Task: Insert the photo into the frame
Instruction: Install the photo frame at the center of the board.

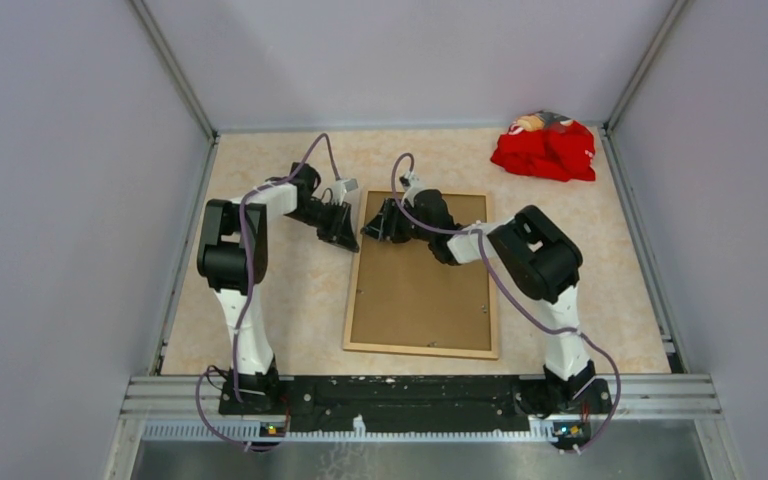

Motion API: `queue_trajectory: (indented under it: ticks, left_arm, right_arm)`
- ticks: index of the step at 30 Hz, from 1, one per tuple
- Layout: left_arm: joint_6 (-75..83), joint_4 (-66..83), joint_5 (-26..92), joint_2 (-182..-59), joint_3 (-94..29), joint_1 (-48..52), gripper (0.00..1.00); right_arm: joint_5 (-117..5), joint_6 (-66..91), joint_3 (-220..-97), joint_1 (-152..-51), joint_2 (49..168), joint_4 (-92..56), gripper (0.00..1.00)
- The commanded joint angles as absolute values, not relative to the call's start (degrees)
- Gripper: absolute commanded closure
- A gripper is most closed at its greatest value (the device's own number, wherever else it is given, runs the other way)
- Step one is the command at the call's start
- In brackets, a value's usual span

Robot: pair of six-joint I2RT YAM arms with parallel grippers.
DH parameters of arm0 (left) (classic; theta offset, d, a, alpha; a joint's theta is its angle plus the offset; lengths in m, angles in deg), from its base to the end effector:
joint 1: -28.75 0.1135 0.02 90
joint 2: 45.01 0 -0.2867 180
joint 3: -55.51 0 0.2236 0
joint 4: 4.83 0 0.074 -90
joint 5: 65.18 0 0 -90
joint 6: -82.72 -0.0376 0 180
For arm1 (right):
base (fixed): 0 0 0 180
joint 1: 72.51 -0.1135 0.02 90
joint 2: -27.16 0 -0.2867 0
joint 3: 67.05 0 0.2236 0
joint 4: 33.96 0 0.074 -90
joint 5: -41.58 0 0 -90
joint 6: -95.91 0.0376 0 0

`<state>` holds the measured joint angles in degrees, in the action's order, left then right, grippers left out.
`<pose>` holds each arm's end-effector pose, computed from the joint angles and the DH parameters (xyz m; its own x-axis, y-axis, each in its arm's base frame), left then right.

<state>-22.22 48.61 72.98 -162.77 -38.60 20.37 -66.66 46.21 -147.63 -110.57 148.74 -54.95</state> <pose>0.3723 -0.0832 0.1809 -0.8642 0.3011 -0.4031 0.5016 0.5776 -0.6440 0.3407 0.2817 0.1735 -0.7340 0.2055 -0.6474 -0.4489 0.5685 0.6894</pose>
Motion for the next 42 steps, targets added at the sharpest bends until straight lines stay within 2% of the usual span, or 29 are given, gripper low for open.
queue_trajectory:
  ticks: [1,42]
  left_arm:
    - [-23.0,48.1,73.5,-162.7,-38.1,20.1,0.74]
    - [-23.2,46.8,73.0,-162.5,-36.8,20.2,0.75]
  right_arm:
    - [-69.2,46.7,-149.5,-110.5,150.8,-54.4,0.41]
    - [-71.9,50.3,-153.7,-110.9,156.8,-55.9,0.44]
